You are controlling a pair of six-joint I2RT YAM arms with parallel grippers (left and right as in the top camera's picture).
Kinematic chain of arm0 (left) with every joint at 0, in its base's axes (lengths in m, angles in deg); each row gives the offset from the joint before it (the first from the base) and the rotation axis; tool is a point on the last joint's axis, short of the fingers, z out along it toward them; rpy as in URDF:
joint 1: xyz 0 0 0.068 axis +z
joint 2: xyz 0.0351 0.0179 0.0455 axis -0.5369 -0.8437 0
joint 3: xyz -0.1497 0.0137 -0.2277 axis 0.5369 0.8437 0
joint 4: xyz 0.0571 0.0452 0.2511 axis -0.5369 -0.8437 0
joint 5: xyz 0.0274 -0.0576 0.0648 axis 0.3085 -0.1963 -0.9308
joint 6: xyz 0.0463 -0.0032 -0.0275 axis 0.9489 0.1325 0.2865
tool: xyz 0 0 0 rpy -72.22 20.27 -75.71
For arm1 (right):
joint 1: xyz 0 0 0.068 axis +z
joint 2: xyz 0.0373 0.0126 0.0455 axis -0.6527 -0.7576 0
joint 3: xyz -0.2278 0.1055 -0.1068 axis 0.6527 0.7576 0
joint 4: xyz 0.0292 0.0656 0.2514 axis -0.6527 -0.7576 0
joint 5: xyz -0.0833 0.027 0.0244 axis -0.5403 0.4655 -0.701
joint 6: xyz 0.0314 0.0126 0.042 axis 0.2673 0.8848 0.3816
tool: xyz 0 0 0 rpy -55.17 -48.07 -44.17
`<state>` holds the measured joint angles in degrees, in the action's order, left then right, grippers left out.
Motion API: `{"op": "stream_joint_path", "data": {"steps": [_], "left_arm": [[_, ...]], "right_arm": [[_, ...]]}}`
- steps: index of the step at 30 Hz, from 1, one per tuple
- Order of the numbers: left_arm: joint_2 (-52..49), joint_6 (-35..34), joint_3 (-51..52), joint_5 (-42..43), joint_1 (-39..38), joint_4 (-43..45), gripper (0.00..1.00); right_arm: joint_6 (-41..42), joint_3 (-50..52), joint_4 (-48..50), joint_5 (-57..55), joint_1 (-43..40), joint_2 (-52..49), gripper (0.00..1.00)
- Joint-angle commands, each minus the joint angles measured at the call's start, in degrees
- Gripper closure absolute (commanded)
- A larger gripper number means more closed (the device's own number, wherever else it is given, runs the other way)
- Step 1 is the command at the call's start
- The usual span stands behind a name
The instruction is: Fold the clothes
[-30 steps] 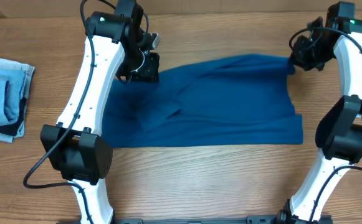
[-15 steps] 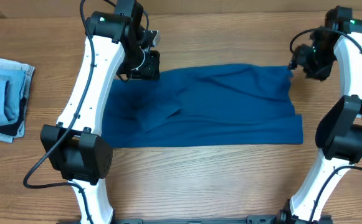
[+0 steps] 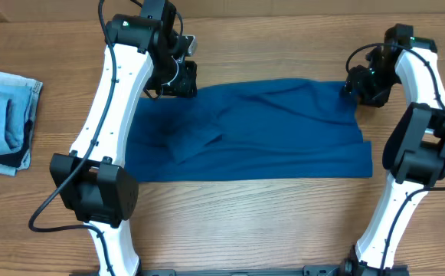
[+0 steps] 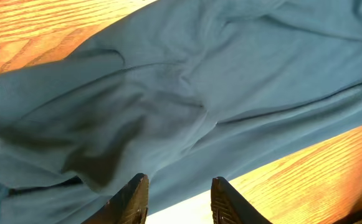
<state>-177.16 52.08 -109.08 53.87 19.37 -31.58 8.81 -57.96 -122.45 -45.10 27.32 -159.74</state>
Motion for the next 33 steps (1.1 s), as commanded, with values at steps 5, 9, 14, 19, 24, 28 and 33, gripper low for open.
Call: {"op": "stream_joint_path", "data": {"steps": [5, 9, 14, 19, 24, 28, 33], "left_arm": [[-0.17, 0.31, -0.5, 0.66, -0.04, 0.24, 0.62], [-0.17, 0.28, -0.5, 0.66, -0.04, 0.39, 0.62], [-0.17, 0.28, -0.5, 0.68, -0.04, 0.92, 0.61], [-0.17, 0.28, -0.5, 0.68, -0.04, 1.49, 0.61], [-0.17, 0.28, -0.5, 0.68, -0.04, 1.66, 0.61], [-0.17, 0.28, -0.5, 0.68, -0.04, 2.12, 0.61], [-0.17, 0.26, -0.5, 0.68, -0.04, 2.67, 0.61]], "right_arm": [[0.42, 1.42, 2.25, 4.74, 0.35, -1.77, 0.58], [1.51, 0.61, 1.99, 4.74, 0.17, -1.73, 0.74], [1.51, -5.33, -0.61, 4.72, -0.04, -1.29, 0.79], [1.49, -10.08, 0.28, 5.05, -0.04, -1.18, 0.79], [1.49, -10.34, 3.98, 5.18, -0.04, -1.18, 0.8], [1.49, -10.51, 3.98, 5.18, -0.04, -1.18, 0.8], [1.49, -10.51, 3.26, 5.18, -0.04, -1.18, 0.75]]}}
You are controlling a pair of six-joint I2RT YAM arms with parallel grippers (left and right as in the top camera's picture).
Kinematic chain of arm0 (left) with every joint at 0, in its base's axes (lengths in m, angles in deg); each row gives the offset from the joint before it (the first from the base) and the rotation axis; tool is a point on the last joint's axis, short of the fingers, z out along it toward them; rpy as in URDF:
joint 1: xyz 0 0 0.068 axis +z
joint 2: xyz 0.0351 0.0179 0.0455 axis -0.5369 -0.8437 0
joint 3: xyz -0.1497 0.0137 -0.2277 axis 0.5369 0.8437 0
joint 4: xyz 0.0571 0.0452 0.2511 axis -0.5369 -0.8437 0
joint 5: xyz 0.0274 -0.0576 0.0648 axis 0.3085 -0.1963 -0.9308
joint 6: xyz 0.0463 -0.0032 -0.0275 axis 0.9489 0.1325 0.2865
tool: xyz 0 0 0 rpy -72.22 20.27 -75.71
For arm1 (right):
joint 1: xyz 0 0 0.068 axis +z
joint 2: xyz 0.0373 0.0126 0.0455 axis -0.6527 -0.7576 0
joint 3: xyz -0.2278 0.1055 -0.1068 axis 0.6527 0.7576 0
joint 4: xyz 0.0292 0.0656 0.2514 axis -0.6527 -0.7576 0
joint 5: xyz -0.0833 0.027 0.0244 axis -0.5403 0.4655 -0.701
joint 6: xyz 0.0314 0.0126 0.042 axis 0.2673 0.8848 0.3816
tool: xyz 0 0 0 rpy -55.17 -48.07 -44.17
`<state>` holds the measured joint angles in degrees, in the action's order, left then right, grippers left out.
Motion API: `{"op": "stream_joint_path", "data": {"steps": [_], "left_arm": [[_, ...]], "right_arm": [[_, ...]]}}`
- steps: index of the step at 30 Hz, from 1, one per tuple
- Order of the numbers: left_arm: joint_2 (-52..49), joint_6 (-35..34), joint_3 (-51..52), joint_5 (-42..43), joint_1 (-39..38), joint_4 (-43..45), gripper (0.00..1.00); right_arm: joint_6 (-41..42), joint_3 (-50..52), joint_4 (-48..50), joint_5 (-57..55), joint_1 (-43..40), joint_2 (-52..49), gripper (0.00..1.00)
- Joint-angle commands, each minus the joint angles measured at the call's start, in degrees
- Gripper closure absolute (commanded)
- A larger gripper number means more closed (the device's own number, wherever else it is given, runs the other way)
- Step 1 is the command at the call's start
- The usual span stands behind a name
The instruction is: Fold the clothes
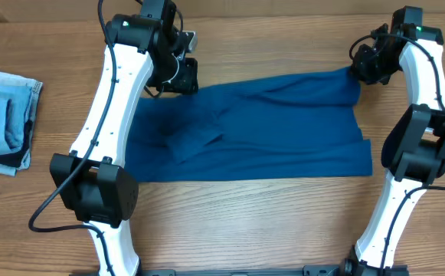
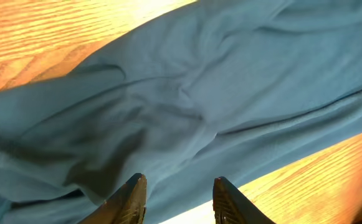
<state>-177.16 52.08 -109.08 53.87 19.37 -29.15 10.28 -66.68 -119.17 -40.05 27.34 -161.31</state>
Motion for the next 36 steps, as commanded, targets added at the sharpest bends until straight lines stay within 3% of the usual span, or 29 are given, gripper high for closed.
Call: {"op": "stream_joint_path", "data": {"steps": [1, 2, 5, 9, 13, 16, 17, 22, 25, 28, 33, 34, 36], "left_arm": [[-0.17, 0.28, -0.5, 0.68, -0.04, 0.37, 0.61], [-0.17, 0.28, -0.5, 0.68, -0.04, 0.55, 0.61], [-0.17, 0.26, -0.5, 0.7, -0.04, 0.74, 0.61], [-0.17, 0.26, -0.5, 0.7, -0.04, 0.74, 0.62], [-0.17, 0.26, -0.5, 0.7, -0.04, 0.59, 0.62], [-0.17, 0.28, -0.5, 0.7, -0.04, 0.79, 0.62], [-0.17, 0.28, -0.5, 0.7, -0.04, 0.81, 0.62], [-0.17, 0.26, -0.5, 0.7, -0.04, 0.76, 0.63], [-0.17, 0.26, -0.5, 0.7, -0.04, 0.76, 0.62], [-0.17, 0.26, -0.5, 0.7, -0.04, 0.79, 0.63], [-0.17, 0.28, -0.5, 0.7, -0.04, 0.79, 0.63], [-0.17, 0.26, -0.5, 0.7, -0.04, 0.79, 0.63], [-0.17, 0.26, -0.5, 0.7, -0.04, 0.76, 0.63]], "right_arm": [[0.02, -1.79, -0.02, 0.13, -0.07, 0.39, 0.8], [0.02, -1.79, -0.02, 0.13, -0.07, 0.39, 0.87], [0.02, -1.79, 1.07, 0.13, -0.07, 0.39, 0.93], [0.02, -1.79, 4.74, 0.13, -0.07, 0.39, 0.92], [0.0, -1.79, 5.97, 1.2, -0.07, 0.39, 0.84], [0.0, -1.79, 6.12, 2.03, -0.07, 0.39, 0.96], [0.0, -1.79, 6.6, 2.01, -0.07, 0.39, 0.96], [0.0, -1.97, 13.75, 5.11, -0.07, 0.39, 0.89], [0.0, -1.97, 16.26, 7.82, -0.07, 0.39, 0.72], [0.0, -1.97, 16.0, 7.8, -0.07, 0.39, 0.93], [0.0, -1.97, 15.58, 7.74, -0.09, 0.39, 0.95], [0.04, -1.95, 15.15, 7.34, -0.09, 0.39, 0.91], [0.07, -1.86, 13.81, 4.31, -0.07, 0.37, 0.65]]}}
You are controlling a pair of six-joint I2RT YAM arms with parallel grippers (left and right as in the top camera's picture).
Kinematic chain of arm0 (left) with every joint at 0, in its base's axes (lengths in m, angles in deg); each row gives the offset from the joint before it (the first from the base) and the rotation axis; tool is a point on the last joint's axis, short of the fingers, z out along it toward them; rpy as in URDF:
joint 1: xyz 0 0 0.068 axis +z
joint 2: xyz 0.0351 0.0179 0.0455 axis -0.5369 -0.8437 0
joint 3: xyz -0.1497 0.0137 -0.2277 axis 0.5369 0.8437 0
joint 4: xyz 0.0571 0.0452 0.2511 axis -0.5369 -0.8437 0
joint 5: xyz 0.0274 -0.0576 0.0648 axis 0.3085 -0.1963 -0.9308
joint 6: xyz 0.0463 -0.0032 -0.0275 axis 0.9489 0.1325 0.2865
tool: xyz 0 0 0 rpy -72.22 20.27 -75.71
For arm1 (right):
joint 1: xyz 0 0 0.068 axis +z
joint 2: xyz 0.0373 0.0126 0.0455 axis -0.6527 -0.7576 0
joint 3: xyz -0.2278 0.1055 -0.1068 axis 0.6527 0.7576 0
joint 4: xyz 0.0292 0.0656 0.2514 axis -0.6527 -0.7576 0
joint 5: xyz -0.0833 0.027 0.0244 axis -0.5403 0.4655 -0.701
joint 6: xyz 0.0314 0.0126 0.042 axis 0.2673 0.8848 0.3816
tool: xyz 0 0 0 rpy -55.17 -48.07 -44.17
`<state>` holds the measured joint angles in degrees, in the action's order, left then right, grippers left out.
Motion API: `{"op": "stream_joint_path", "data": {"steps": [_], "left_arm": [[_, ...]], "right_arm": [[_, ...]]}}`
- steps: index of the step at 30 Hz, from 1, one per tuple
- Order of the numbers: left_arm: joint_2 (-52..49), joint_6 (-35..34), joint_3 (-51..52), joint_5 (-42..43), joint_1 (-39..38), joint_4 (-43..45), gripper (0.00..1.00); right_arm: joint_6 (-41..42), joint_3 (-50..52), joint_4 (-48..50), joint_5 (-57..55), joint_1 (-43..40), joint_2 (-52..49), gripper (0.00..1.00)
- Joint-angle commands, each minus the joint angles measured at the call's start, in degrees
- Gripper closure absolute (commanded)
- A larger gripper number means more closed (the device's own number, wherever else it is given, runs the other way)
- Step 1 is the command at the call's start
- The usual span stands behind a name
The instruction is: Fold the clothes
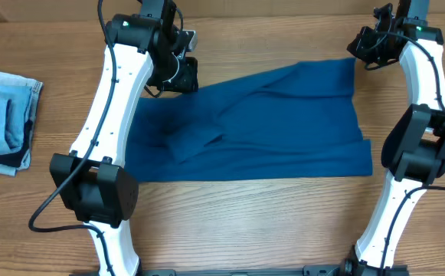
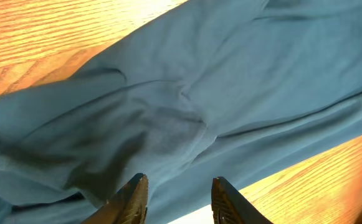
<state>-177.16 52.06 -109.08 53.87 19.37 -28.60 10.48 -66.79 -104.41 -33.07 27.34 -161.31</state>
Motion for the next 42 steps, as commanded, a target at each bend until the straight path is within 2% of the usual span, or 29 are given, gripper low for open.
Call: {"op": "stream_joint_path", "data": {"steps": [1, 3, 5, 16, 19, 22, 25, 36, 40, 42], "left_arm": [[-0.17, 0.28, -0.5, 0.7, -0.04, 0.22, 0.63], [-0.17, 0.31, -0.5, 0.7, -0.04, 0.24, 0.63], [-0.17, 0.28, -0.5, 0.7, -0.04, 0.24, 0.63], [-0.17, 0.26, -0.5, 0.7, -0.04, 0.33, 0.63], [-0.17, 0.26, -0.5, 0.7, -0.04, 0.17, 0.63], [-0.17, 0.26, -0.5, 0.7, -0.04, 0.22, 0.63], [-0.17, 0.26, -0.5, 0.7, -0.04, 0.2, 0.63], [-0.17, 0.28, -0.5, 0.7, -0.04, 0.07, 0.63], [-0.17, 0.28, -0.5, 0.7, -0.04, 0.04, 0.63], [-0.17, 0.28, -0.5, 0.7, -0.04, 0.09, 0.63]], "right_arm": [[-0.15, -1.29, -1.09, -4.24, -0.07, 0.31, 0.62], [-0.15, -0.13, -1.27, -5.2, -0.04, -0.07, 0.5], [0.11, -0.11, -1.03, -5.25, 0.07, -1.09, 0.45], [1.4, -0.11, 0.98, -5.46, 1.49, -7.34, 0.46], [2.67, -0.11, 0.87, -5.44, 1.51, -7.76, 0.57], [2.86, -0.11, 0.61, -5.22, 1.51, -7.76, 0.8], [3.08, -1.16, 0.02, -5.22, 1.51, -7.26, 0.89], [3.02, -4.39, -0.68, -1.75, 1.18, 1.29, 0.96], [-3.08, -4.48, -0.02, 6.56, 1.18, 2.4, 0.96], [-3.21, -4.5, 0.2, 6.56, 1.18, 2.82, 0.96]]}}
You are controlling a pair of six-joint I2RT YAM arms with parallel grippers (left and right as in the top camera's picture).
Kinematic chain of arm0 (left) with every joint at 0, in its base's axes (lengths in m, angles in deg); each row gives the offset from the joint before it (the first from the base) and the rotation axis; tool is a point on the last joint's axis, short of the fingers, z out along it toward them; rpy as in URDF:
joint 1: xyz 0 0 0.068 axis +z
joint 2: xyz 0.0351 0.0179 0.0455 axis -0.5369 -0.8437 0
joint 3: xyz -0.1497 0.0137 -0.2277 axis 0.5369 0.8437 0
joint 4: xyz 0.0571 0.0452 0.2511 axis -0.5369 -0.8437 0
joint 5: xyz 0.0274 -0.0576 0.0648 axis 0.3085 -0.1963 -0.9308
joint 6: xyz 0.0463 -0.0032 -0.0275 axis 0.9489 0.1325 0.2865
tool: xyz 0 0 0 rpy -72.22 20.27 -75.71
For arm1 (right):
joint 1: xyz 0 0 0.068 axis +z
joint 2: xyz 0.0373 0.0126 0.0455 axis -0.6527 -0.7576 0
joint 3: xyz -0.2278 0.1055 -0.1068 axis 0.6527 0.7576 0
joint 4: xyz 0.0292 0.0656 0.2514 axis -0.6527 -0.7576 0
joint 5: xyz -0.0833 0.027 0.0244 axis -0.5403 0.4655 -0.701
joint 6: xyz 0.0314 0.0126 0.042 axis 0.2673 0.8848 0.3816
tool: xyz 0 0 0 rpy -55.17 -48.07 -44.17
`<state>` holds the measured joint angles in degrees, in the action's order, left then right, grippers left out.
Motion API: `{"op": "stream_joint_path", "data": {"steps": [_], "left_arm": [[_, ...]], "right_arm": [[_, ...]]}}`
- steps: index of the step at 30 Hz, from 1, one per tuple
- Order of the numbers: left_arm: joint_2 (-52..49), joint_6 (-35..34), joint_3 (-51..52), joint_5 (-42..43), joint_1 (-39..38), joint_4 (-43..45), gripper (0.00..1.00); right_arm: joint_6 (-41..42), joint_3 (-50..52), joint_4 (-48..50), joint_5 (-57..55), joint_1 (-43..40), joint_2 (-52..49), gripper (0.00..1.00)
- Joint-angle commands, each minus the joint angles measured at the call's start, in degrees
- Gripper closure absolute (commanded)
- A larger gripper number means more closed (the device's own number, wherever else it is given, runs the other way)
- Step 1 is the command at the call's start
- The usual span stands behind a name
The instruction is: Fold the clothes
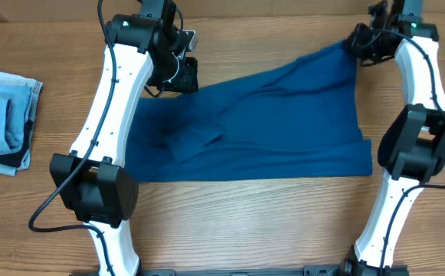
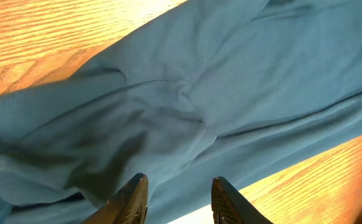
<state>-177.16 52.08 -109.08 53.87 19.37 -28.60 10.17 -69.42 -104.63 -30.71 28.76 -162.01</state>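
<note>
A dark blue garment [image 1: 283, 123] lies spread across the middle of the wooden table, wrinkled at its left half. Its far right corner is drawn back toward the table's far edge, where my right gripper [image 1: 359, 44] is shut on it. My left gripper [image 1: 179, 77] hangs over the garment's far left corner. In the left wrist view its fingers [image 2: 133, 198] stand apart above the blue cloth [image 2: 230, 74], open, with nothing between them.
A folded stack of light blue jeans [image 1: 4, 119] lies at the table's left edge. Bare wood [image 1: 245, 222] runs along the front of the garment. Both arm bases stand at the near edge.
My right gripper has moved a little farther back with the garment's far right corner, stretching that edge more steeply. The left gripper has stayed where it was, open.
My right gripper was first at the garment's far right corner, low on the cloth. At each later moment it was farther back with that corner held, and the far edge now slants up to the right. The left gripper stayed open over the far left corner throughout.
</note>
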Motion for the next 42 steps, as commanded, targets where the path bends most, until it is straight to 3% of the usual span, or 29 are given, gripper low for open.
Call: {"op": "stream_joint_path", "data": {"steps": [1, 4, 7, 8, 10, 11, 12, 13, 14, 16, 18, 21, 27, 40, 42], "left_arm": [[-0.17, 0.26, -0.5, 0.7, -0.04, 0.09, 0.63], [-0.17, 0.26, -0.5, 0.7, -0.04, 0.09, 0.63], [-0.17, 0.26, -0.5, 0.7, -0.04, 0.24, 0.63], [-0.17, 0.26, -0.5, 0.7, -0.04, 0.26, 0.63], [-0.17, 0.24, -0.5, 0.72, -0.04, 0.22, 0.63], [-0.17, 0.24, -0.5, 0.72, -0.04, 0.22, 0.63], [-0.17, 0.26, -0.5, 0.72, -0.04, 0.24, 0.63], [-0.17, 0.26, -0.5, 0.7, -0.04, 0.33, 0.63], [-0.17, 0.26, -0.5, 0.7, -0.04, 0.59, 0.63], [-0.17, 0.24, -0.5, 0.72, -0.04, 0.66, 0.63], [-0.17, 0.26, -0.5, 0.72, -0.04, 0.61, 0.63], [-0.17, 0.26, -0.5, 0.72, -0.04, 0.66, 0.63], [-0.17, 0.26, -0.5, 0.7, -0.04, 0.46, 0.63], [-0.17, 0.26, -0.5, 0.7, -0.04, 0.33, 0.63], [-0.17, 0.28, -0.5, 0.7, -0.04, 0.33, 0.63]], "right_arm": [[-2.8, -1.88, 0.2, 3.52, -0.26, 3.69, 0.96], [0.79, -1.88, -2.47, -4.83, -0.24, 3.78, 0.96], [-9.94, -1.88, -1.44, 9.66, -0.92, 3.78, 0.96], [-8.94, -1.88, -0.39, 8.79, -1.05, 3.78, 0.96], [8.11, -2.01, -1.2, -11.06, -1.27, 4.22, 0.96], [5.64, -2.01, -1.29, -9.94, -1.27, 4.37, 0.96], [-4.81, -2.01, -1.14, 0.68, -1.27, 4.42, 0.96], [-9.22, -2.01, -1.53, 6.82, -1.27, 4.42, 0.96], [1.77, -2.1, -1.62, -2.54, -1.38, 4.44, 0.96], [8.68, -2.38, -3.06, -11.32, -1.38, 4.66, 0.96], [-1.36, -2.38, -2.38, 0.68, -1.38, 4.76, 0.96], [4.04, -2.62, -2.84, -1.31, -1.92, 4.92, 0.96], [-2.97, -3.56, -0.96, 10.4, -4.26, 9.75, 0.96], [-2.93, -3.15, -30.99, -4.61, -3.76, 9.88, 0.96], [-1.09, -3.15, -35.23, -11.34, -3.78, 9.88, 0.96]]}}
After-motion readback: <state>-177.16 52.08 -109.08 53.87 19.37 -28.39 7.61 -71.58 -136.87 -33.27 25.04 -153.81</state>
